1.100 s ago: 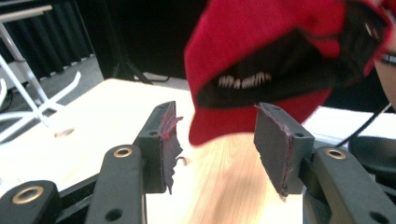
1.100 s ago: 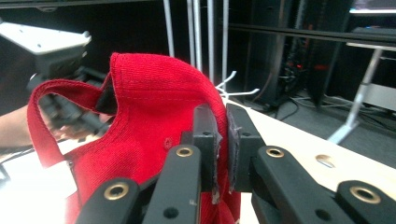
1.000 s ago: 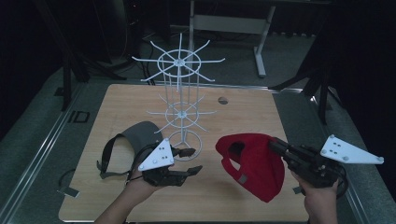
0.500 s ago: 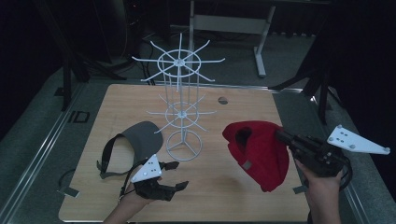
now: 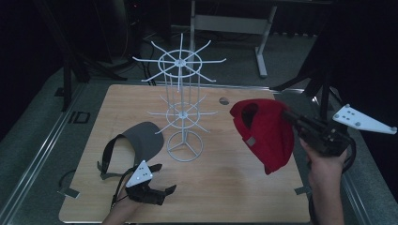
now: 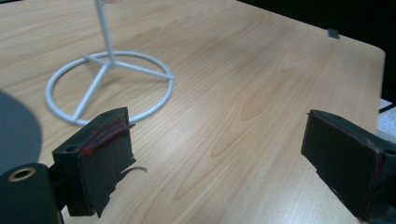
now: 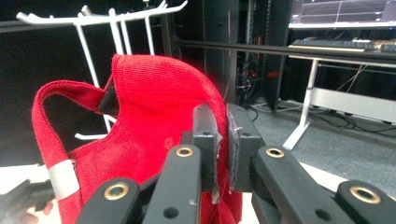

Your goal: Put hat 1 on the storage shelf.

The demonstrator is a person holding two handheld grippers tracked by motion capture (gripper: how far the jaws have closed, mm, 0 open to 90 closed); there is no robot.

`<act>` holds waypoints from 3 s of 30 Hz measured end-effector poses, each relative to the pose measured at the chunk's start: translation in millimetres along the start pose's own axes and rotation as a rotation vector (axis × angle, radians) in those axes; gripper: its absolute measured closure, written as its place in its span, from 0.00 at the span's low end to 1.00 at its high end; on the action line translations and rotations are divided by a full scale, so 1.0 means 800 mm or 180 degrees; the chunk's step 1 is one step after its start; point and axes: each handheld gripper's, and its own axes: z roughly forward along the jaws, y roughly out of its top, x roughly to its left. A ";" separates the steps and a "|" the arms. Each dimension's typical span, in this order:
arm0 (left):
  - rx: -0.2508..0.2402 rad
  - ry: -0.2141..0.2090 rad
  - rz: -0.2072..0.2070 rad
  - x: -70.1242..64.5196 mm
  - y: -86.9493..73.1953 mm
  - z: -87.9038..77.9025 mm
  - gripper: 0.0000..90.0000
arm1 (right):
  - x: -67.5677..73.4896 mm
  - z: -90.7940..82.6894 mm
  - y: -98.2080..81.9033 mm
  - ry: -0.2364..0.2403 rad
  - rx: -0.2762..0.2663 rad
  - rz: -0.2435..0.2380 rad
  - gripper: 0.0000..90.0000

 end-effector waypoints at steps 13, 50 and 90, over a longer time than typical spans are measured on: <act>0.0098 0.0215 -0.0135 0.007 -0.024 -0.002 0.10 | -0.025 0.030 0.044 -0.0125 -0.0131 0.0096 0.93; 0.0091 0.0167 -0.0123 0.006 -0.031 0.000 0.11 | -0.023 0.135 0.093 -0.0279 0.0073 0.0099 0.93; 0.0078 0.0212 -0.0141 0.006 -0.034 0.002 0.12 | -0.017 0.095 -0.014 0.0321 0.0375 -0.0010 0.50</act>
